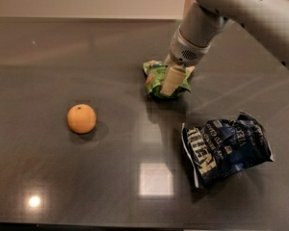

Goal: Pick green rice chip bag

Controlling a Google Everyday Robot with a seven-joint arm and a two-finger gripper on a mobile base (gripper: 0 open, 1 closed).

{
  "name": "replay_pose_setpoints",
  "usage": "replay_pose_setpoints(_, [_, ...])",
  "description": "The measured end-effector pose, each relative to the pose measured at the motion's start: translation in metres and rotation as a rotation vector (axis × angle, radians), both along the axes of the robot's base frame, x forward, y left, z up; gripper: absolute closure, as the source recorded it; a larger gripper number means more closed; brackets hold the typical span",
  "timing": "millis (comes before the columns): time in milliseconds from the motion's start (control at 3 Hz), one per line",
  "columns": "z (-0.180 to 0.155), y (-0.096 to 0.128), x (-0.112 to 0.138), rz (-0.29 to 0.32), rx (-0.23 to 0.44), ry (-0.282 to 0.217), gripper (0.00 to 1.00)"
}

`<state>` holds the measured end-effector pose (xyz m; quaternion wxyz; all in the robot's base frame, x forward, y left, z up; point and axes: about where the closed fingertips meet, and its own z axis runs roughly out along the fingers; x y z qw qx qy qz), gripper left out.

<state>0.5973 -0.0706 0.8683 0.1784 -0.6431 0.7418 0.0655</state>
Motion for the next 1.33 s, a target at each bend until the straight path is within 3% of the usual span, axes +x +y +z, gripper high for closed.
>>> replay_pose_setpoints(333, [0.012, -0.003, 0.001, 0.003, 0.038, 0.001, 0.87])
replay_pose_setpoints(667, [0.035, -0.005, 0.004, 0.024, 0.074, -0.016, 1.0])
replay_pose_setpoints(1333, [0.084, -0.012, 0.015, 0.064, 0.093, -0.092, 1.0])
